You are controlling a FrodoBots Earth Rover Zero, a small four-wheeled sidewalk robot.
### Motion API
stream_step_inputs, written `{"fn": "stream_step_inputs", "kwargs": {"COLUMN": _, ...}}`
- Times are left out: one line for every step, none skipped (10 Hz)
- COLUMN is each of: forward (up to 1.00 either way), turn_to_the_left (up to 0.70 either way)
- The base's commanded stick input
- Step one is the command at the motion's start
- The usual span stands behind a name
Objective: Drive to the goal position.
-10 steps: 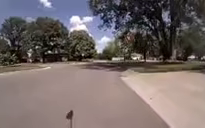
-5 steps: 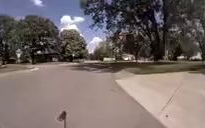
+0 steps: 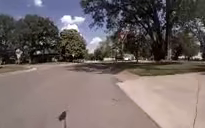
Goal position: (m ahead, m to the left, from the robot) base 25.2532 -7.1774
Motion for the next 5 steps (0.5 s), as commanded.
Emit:
{"fn": "stream_step_inputs", "kwargs": {"forward": 1.0, "turn_to_the_left": 0.24}}
{"fn": "stream_step_inputs", "kwargs": {"forward": 1.0, "turn_to_the_left": 0.4}}
{"fn": "stream_step_inputs", "kwargs": {"forward": 1.0, "turn_to_the_left": 0.38}}
{"fn": "stream_step_inputs", "kwargs": {"forward": 1.0, "turn_to_the_left": 0.3}}
{"fn": "stream_step_inputs", "kwargs": {"forward": 1.0, "turn_to_the_left": 0.03}}
